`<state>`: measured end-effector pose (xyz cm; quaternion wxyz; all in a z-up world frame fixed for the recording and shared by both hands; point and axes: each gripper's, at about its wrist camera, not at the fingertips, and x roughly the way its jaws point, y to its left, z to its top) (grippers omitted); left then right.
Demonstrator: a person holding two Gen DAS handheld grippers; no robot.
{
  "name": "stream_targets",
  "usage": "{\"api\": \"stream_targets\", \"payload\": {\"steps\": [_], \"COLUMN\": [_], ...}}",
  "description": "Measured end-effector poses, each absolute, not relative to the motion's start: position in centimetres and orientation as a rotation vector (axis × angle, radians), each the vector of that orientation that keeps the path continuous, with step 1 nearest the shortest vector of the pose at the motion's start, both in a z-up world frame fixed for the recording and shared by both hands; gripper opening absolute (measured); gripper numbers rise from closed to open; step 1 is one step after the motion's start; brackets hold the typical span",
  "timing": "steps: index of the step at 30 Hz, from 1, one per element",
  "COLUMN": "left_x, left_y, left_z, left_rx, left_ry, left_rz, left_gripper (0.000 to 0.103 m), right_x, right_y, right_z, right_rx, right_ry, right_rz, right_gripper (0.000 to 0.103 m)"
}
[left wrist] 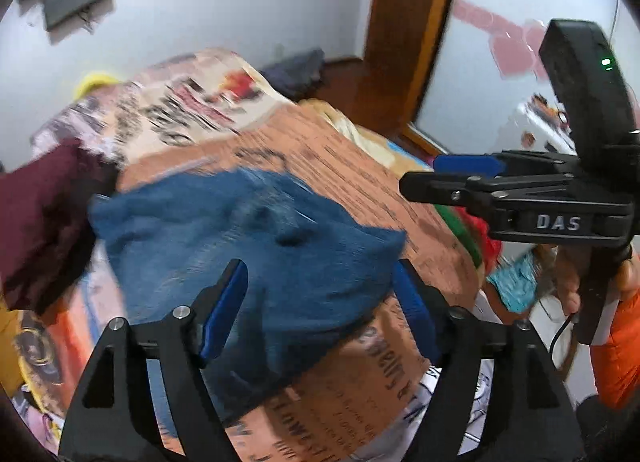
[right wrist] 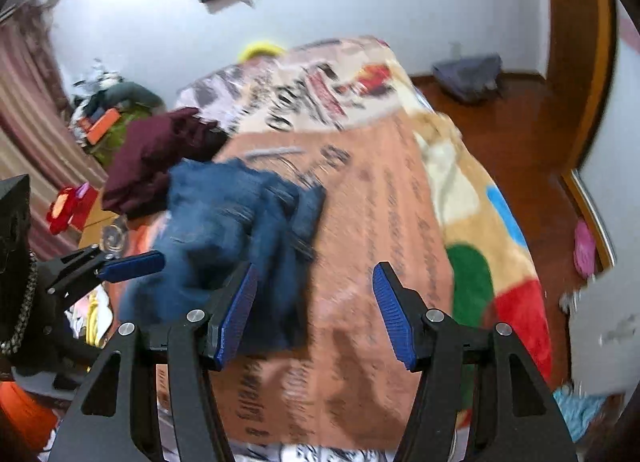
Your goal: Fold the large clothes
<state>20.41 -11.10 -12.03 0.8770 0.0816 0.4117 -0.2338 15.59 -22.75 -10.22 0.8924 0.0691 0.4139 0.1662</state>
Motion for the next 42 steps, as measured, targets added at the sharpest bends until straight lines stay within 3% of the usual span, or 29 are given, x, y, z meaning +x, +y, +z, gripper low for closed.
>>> {"api": "stream_targets", "payload": {"steps": [2,4,11,18,20,24,42], "left_x": [20.2,20.2,21.6,20.9,20.3,19.4,22.8], "left_y": [-9.3,-7.4,-1.9,0.3,0.3,0.3,6.2], "left_z": [-10.9,-10.4,-14.2,-19.8,-20.2,-20.8,-16.0], "left_rx": [0.181,0.190,0.201,0.133,0.141,0.113,0.137], "left_ry": [0.815,0.783,0.884,1.008,0.982,0.964,0.918], "left_rz": [-0.423,-0.354,-0.228,-0.254,-0.258,-0.254,-0.137], "left_gripper": [0.087,0.089,0.089,0.090,0.090,0.090,0.090], "right_x": [16.3,16.8,18.3,18.7,18.0,17.0,19.2], "right_y": [-21.2,-19.7,-15.0,-17.1,-17.9,-18.3,-12.4], "right_z": [-9.5,-9.2,-11.4,-15.9,-16.5,-17.9,-12.5], "right_rx": [0.139,0.129,0.080,0.061,0.059,0.021,-0.119], "right_ry": [0.851,0.853,0.942,1.067,1.059,1.052,0.951], "right_rz": [0.374,0.398,0.521,0.456,0.455,0.447,0.479], "right_gripper": [0.056,0.056,0.056,0.057,0.065,0.068,0.071]}}
